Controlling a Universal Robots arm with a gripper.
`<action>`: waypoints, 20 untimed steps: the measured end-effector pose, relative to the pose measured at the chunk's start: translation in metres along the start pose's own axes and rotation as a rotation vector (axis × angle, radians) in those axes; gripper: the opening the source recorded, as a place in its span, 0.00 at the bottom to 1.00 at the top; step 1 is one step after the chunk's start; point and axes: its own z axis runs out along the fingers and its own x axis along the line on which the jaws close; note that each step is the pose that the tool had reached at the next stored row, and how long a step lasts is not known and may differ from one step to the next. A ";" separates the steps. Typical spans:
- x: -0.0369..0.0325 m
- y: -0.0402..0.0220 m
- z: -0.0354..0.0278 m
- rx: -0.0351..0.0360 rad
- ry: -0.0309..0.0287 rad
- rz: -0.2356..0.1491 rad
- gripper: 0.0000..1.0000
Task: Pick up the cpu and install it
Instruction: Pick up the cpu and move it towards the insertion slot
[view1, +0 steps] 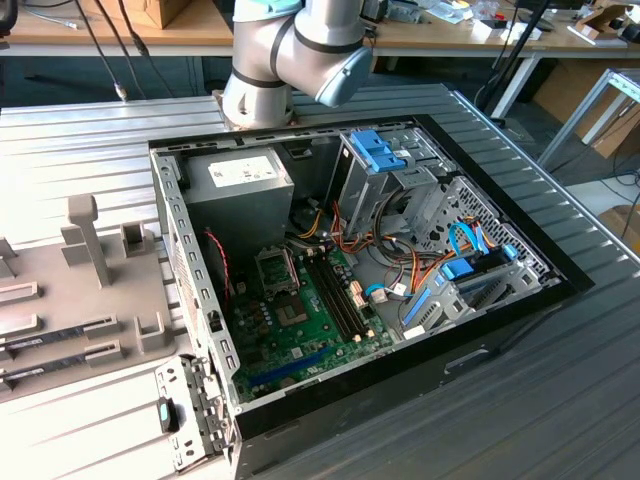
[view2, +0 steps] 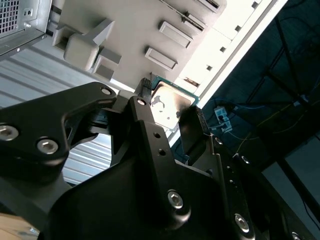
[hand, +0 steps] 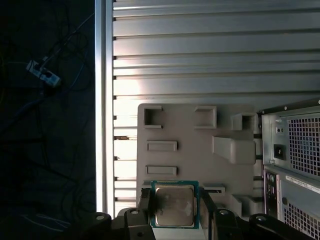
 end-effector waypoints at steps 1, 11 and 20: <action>-0.0009 0.0000 -0.0001 0.0000 0.0000 0.000 0.47; -0.0119 0.0003 -0.0005 0.0000 0.0000 0.000 0.47; -0.0255 0.0006 -0.0010 0.0000 0.0000 0.000 0.47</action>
